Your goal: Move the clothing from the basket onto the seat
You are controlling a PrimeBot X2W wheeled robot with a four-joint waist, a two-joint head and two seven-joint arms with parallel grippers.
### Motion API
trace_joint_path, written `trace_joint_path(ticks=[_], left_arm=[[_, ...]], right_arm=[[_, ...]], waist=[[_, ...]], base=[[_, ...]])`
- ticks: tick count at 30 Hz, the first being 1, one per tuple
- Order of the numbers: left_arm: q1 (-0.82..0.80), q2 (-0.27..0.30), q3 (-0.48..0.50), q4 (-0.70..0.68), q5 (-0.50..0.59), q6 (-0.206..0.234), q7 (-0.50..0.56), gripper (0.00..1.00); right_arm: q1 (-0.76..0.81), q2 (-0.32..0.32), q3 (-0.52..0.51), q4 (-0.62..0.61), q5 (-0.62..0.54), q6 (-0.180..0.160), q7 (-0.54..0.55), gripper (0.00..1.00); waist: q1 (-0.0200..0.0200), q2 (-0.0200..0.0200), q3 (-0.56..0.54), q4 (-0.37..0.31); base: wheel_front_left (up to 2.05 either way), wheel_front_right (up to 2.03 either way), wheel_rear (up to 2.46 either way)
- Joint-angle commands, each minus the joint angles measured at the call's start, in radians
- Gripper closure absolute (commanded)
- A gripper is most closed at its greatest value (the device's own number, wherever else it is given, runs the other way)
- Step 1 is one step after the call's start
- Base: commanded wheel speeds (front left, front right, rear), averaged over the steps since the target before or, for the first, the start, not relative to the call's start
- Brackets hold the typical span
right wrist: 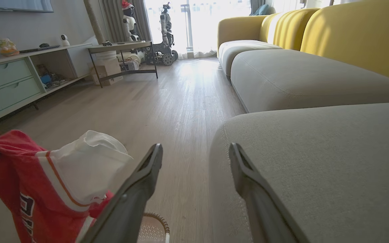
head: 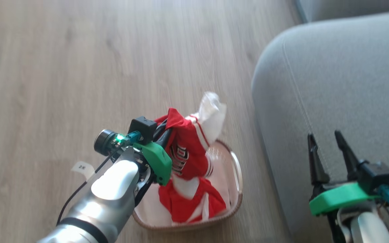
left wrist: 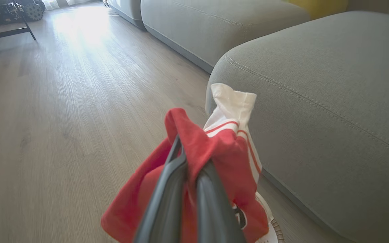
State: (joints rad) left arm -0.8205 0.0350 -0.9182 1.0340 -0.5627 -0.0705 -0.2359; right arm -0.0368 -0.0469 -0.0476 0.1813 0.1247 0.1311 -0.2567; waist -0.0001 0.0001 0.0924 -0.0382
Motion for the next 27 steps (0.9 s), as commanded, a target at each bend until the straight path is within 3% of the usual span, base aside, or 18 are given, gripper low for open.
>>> trace_joint_path(ticks=[1,9,22,27], left_arm=[[-0.035,0.015,0.024,-0.02,-0.01,-0.003,0.002,1.0],[-0.086,0.017,0.015,-0.026,-0.025,-0.021,0.049,1.0],[-0.177,0.017,0.022,-0.058,-0.038,-0.014,0.07,1.0],[-0.199,0.016,0.005,-0.082,-0.042,-0.012,0.086,1.0]], right_arm=[[-0.011,-0.003,0.033,-0.025,0.008,0.0,-0.005,0.0],[0.016,-0.003,0.09,0.01,0.03,0.0,-0.005,0.0],[0.021,-0.003,0.184,0.047,0.041,0.0,-0.005,0.0],[-0.018,-0.003,0.267,0.082,0.04,0.0,-0.005,0.0]], waist=[[0.0001,-0.0001,-0.097,0.038],[0.0001,-0.0001,-0.161,0.055],[0.0001,-0.0001,-0.214,0.076],[0.0001,-0.0001,-0.223,0.087]], base=[[0.0,0.0,0.0],[0.0,0.0,0.0],[0.0,0.0,0.0],[0.0,0.0,0.0]])
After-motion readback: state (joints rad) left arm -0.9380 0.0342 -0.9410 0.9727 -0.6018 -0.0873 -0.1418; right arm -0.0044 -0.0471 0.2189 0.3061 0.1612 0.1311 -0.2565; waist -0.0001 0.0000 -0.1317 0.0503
